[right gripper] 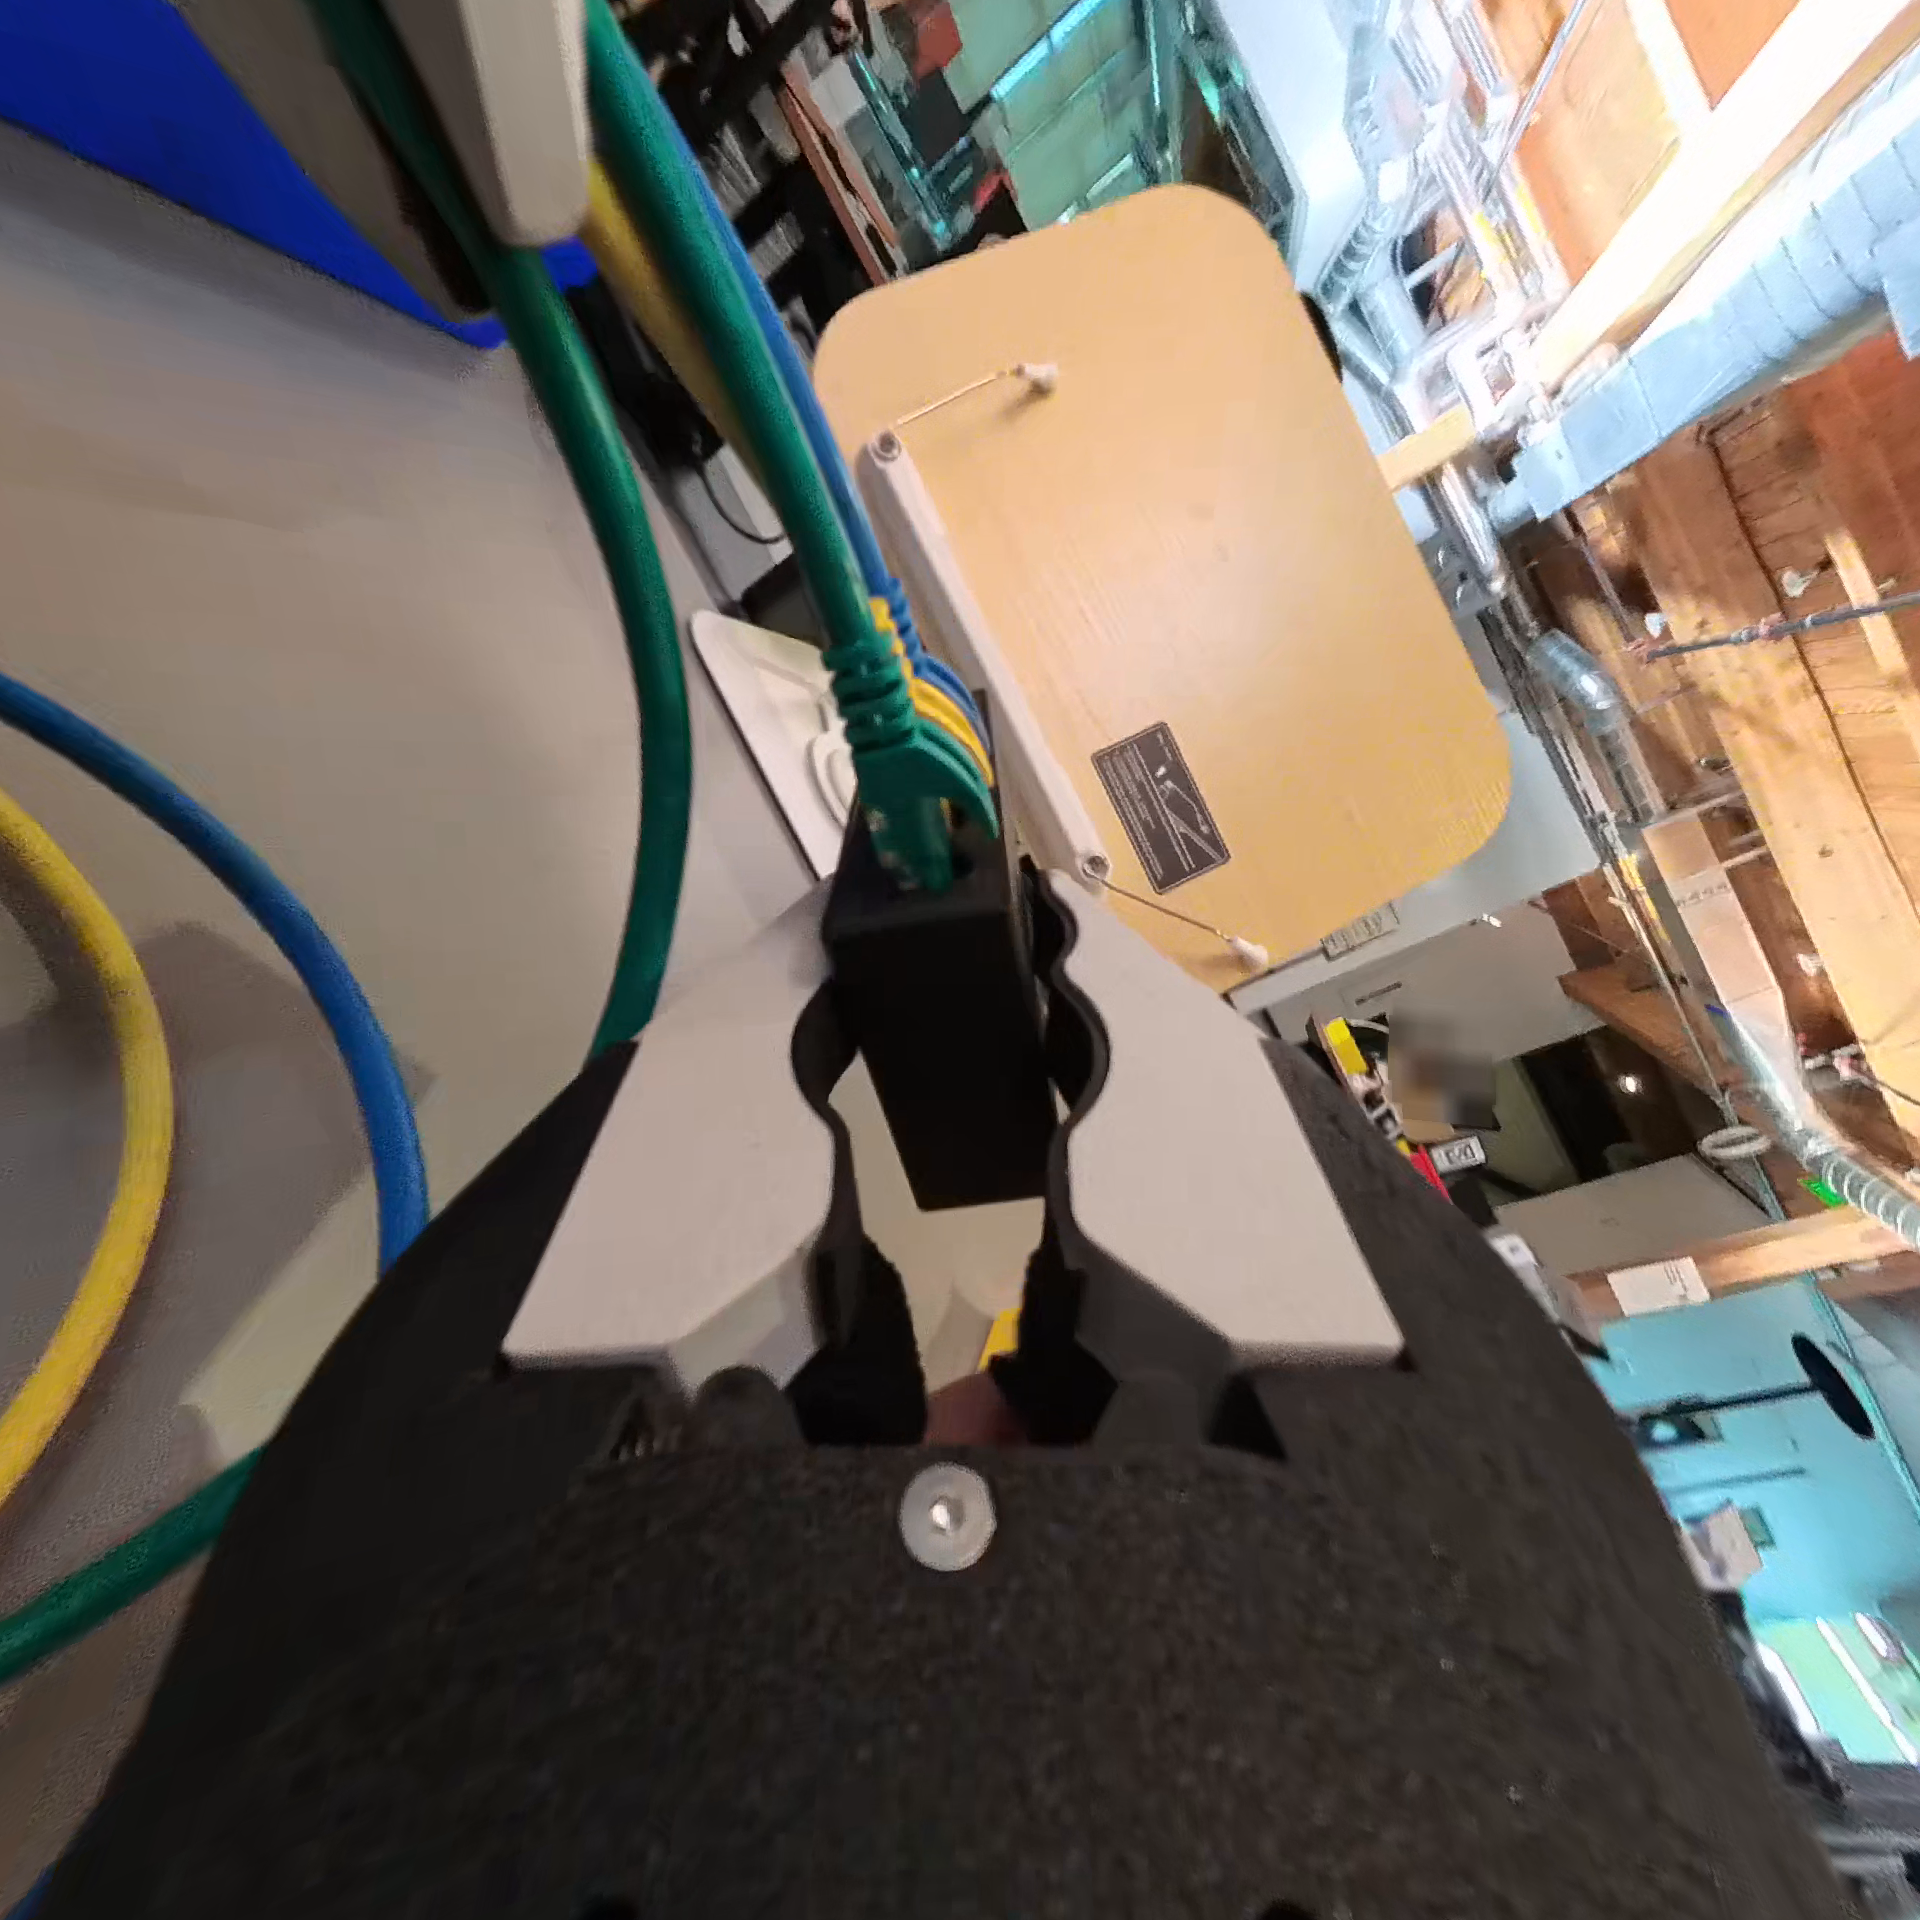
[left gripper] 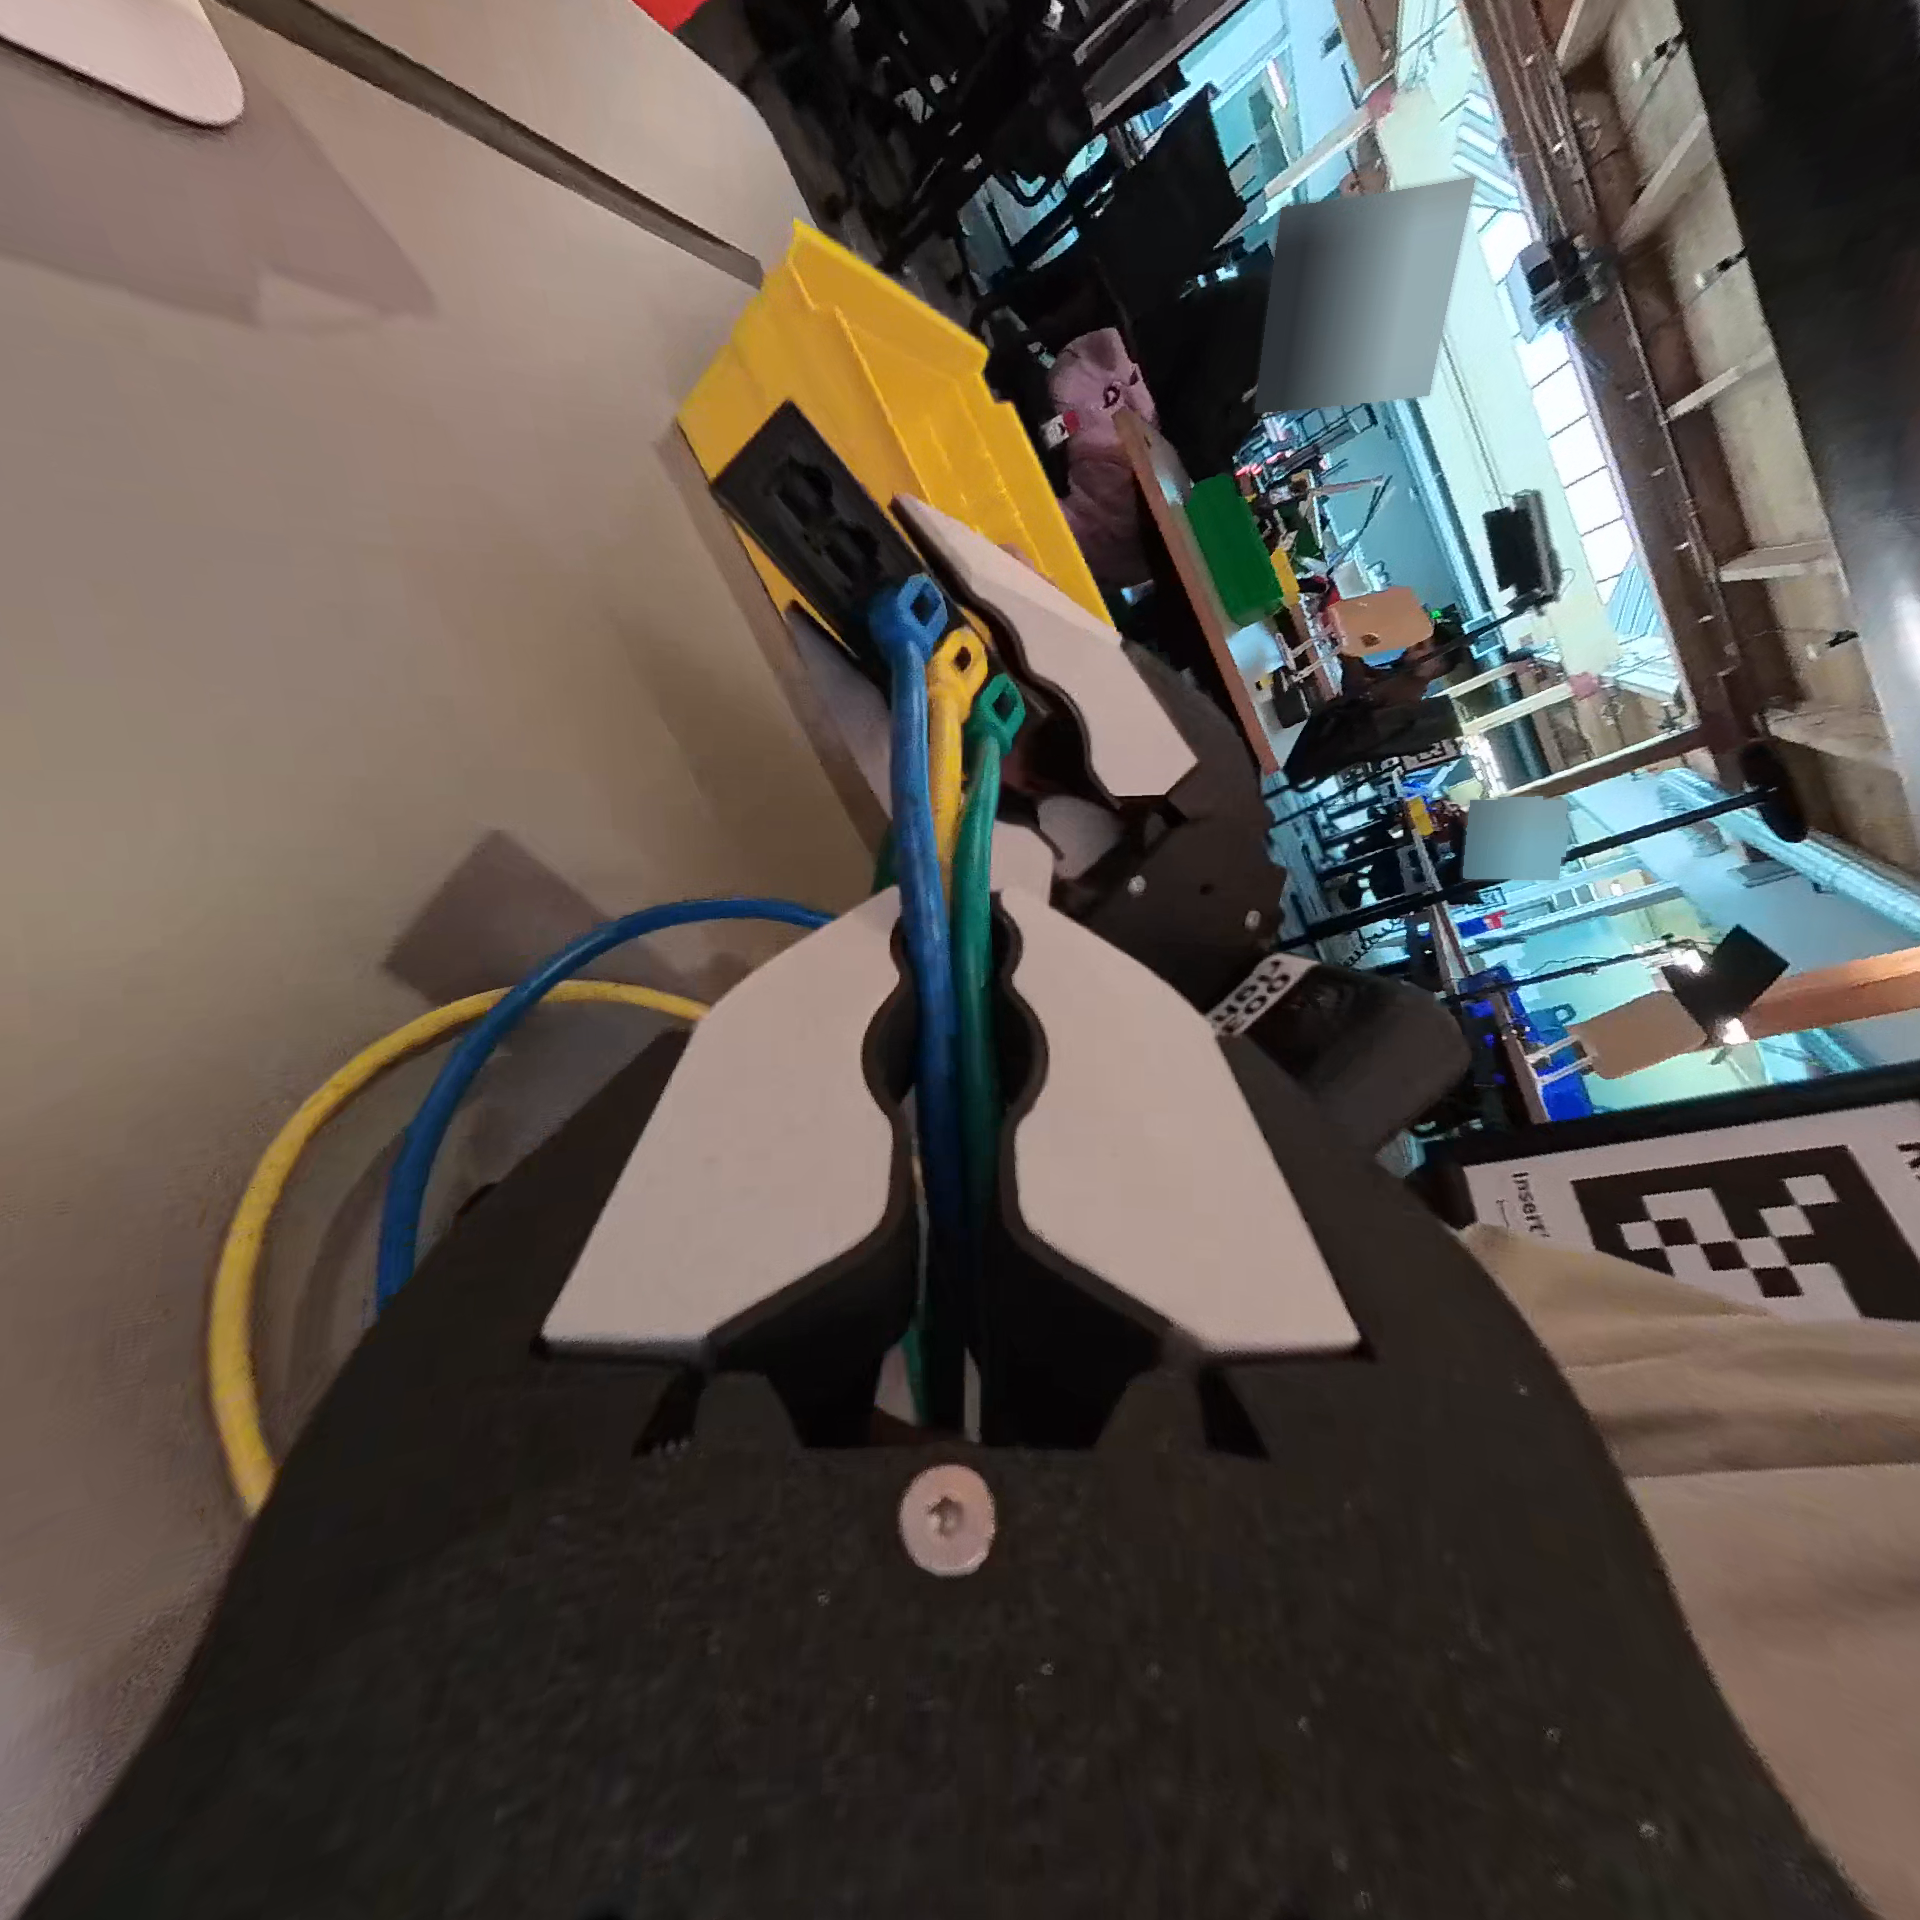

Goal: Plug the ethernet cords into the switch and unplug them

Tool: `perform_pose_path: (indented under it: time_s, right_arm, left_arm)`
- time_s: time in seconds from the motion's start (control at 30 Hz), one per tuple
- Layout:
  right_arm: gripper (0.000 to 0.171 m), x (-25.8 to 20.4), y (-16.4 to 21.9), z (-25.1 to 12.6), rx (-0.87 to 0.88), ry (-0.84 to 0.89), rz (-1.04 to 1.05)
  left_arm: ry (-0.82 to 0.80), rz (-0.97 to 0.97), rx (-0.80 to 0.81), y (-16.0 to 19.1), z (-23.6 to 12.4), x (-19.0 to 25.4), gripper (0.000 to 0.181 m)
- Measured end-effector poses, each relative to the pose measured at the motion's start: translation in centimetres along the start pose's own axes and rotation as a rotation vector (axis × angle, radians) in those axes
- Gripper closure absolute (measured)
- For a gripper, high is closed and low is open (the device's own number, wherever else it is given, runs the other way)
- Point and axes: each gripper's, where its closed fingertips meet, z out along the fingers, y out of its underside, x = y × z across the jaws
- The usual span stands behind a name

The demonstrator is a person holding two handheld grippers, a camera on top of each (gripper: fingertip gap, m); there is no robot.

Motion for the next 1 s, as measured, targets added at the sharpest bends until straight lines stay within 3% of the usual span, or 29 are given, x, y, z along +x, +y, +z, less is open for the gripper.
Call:
perform_pose_path:
  time_s: [0.1, 0.23, 0.4, 0.47, 0.57, 0.67, 1.0]
  right_arm:
    - [0.142, -1.8, 0.1, 0.1, 0.025, -0.074, -0.037]
    - [0.143, -4.1, -0.1, -0.4, 0.099, -0.176, -0.038]
    - [0.143, -6.1, 0.7, -0.9, 0.137, -0.209, -0.031]
    - [0.143, -7.8, 0.9, -1.3, 0.142, -0.298, 0.022]
    - [0.143, -8.0, 0.0, -1.8, 0.194, -0.335, 0.173]
    - [0.142, -8.5, -1.0, -2.3, 0.212, -0.505, 0.319]
    - [0.142, -8.4, -3.4, -4.0, 0.473, -0.553, 0.456]
  left_arm:
    - [-0.017, 0.105, -0.012, 1.0, -0.3, -0.5, 0.169]
    - [0.014, 0.338, 0.001, 1.5, -2.3, 0.0, 0.134]
    - [0.008, 0.558, 0.184, -2.0, -7.9, 0.0, 0.137]
    - [-0.094, 0.691, 0.145, -2.7, -8.4, -1.3, 0.137]
    - [-0.229, 0.998, -0.015, -1.5, -6.5, -3.4, 0.135]
    - [-0.249, 1.193, -0.067, -0.2, -3.6, -3.9, 0.149]
    - [0.143, 1.271, -0.328, 3.4, 1.2, -2.3, 0.145]
